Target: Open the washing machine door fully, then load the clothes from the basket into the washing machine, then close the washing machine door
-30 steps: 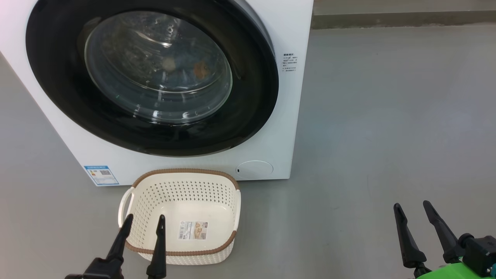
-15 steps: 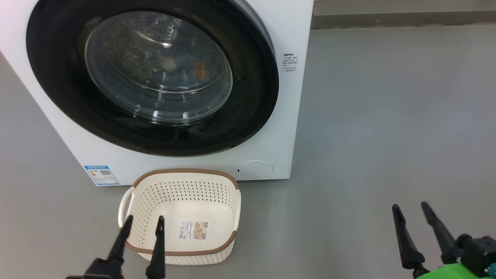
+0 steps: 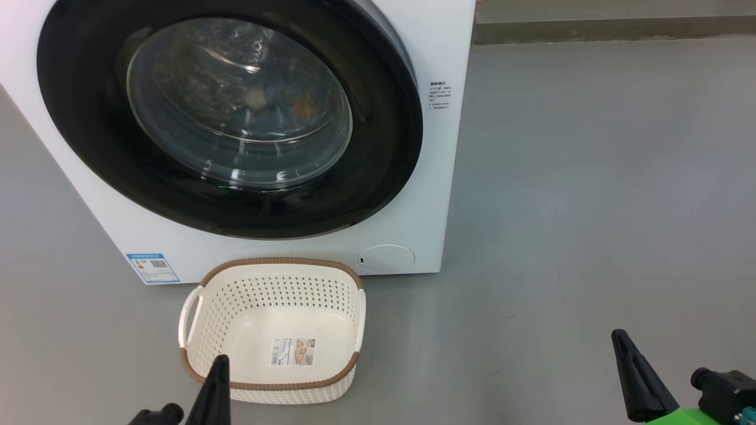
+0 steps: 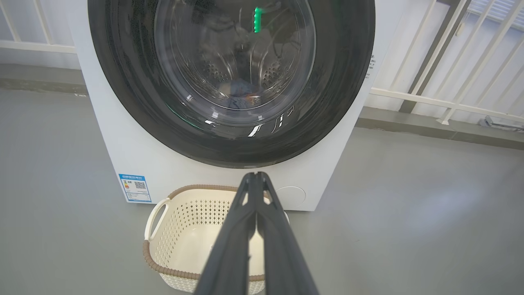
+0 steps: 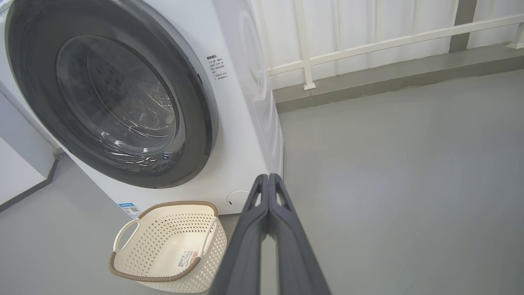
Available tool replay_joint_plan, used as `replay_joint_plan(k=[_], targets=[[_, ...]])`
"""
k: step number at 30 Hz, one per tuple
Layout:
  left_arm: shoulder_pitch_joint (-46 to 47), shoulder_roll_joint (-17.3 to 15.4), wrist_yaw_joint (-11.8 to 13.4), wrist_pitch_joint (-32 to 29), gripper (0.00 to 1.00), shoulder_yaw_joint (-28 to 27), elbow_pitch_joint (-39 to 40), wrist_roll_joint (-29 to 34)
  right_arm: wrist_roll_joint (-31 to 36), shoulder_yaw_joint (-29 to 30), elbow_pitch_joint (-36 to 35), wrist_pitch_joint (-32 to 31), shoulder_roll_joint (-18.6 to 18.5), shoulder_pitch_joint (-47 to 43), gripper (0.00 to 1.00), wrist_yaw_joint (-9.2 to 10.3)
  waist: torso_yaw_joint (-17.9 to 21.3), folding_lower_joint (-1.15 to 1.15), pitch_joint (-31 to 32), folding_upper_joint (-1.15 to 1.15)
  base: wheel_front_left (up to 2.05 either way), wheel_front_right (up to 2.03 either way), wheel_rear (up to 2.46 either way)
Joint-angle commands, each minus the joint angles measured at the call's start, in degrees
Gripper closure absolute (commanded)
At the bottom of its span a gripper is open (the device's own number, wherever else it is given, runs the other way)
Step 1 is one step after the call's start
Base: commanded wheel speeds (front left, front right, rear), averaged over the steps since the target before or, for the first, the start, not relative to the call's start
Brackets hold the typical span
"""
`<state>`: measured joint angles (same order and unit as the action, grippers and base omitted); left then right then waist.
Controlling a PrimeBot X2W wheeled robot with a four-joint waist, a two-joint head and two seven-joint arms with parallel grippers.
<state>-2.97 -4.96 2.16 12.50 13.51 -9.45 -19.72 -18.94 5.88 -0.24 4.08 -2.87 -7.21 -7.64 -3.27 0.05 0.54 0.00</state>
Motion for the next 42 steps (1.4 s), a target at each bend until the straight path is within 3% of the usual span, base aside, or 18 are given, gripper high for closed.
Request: replay_joint_plan(k=[1, 42], targets=[[1.82, -0.35, -0.81, -0.47, 1.00, -1.00, 0.63, -2.03, -2.54, -0.16, -0.97, -0.23, -0.33, 1.21, 1.00, 0.01, 0.06, -0.04, -0.07, 0.00, 0.00, 0.00, 0.00], [4.42, -0.07, -3.95, -6.39, 1.00, -6.94, -1.27, -27.60, -27.87, -0.27, 4.44, -3.57, -0.51, 5.53, 1.00, 0.06, 1.20, -0.04, -0.31, 0.00, 0.00, 0.00, 0.00]])
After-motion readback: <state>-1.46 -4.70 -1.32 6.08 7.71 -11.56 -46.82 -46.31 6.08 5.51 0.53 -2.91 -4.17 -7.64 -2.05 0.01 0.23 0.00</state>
